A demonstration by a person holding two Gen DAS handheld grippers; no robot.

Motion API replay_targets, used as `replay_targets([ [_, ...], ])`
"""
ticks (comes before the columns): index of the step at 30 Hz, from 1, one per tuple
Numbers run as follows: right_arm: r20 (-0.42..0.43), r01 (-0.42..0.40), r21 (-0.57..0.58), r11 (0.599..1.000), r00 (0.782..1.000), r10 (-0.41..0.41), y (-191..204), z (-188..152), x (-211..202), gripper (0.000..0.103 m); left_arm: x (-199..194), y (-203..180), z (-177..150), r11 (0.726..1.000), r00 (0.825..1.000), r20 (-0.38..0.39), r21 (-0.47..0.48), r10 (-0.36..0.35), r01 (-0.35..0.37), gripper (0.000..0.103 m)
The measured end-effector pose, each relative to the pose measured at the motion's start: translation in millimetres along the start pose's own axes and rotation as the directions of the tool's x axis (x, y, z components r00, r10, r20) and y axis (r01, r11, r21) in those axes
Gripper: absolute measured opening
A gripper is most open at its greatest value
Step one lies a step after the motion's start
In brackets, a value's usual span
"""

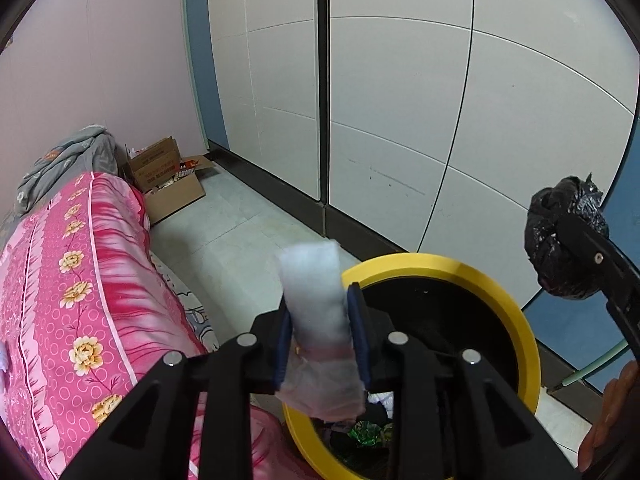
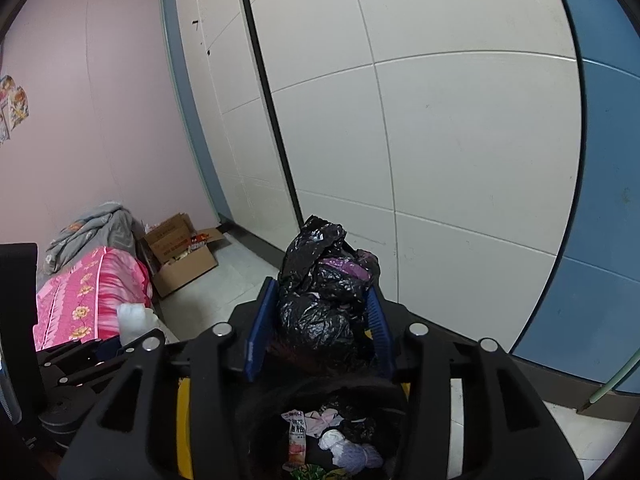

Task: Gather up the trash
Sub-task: 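Carry the black bag and white pad to the yellow bin and open both tools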

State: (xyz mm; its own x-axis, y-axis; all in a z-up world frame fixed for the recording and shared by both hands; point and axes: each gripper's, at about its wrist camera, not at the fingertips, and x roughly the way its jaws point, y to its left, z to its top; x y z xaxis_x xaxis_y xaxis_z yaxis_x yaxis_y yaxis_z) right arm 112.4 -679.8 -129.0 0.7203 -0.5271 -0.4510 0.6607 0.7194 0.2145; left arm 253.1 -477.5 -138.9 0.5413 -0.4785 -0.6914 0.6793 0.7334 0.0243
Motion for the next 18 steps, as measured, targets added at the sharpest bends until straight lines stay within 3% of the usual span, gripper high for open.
replay_targets([
  [1, 0.005, 0.003, 0.001, 1.000, 1.000, -0.003, -1, 0, -1, 0.048, -1, 0, 1, 1.000, 1.000, 0.002, -0.002, -0.001, 0.001, 0.033],
  [3, 0.015, 0.008, 0.010, 1.000, 1.000, -0.008, -5, 0, -6, 0.056, -2, 1, 1, 1.000, 1.000, 0.010, -0.007, -0.001, 0.001, 0.049],
  [6, 0.018, 0.014, 0.020, 1.000, 1.000, -0.015, -6, 1, -7, 0.060, -3, 2, 2, 1.000, 1.000, 0.011, -0.019, 0.002, -0.002, 0.055],
  [8, 0.019, 0.018, 0.029, 0.999, 1.000, -0.018, -6, 1, -9, 0.064, -7, 6, 2, 0.999, 1.000, 0.012, -0.039, 0.004, -0.004, 0.067],
  [13, 0.041, 0.007, 0.036, 0.999, 0.999, -0.009, -5, 8, -24, 0.065, -28, 21, 5, 0.996, 0.998, 0.050, -0.085, 0.039, -0.035, 0.079],
  [18, 0.068, -0.028, 0.023, 0.999, 0.997, 0.027, 5, 16, -44, 0.073, -61, 43, 7, 0.990, 0.990, 0.104, -0.113, 0.096, -0.084, 0.088],
])
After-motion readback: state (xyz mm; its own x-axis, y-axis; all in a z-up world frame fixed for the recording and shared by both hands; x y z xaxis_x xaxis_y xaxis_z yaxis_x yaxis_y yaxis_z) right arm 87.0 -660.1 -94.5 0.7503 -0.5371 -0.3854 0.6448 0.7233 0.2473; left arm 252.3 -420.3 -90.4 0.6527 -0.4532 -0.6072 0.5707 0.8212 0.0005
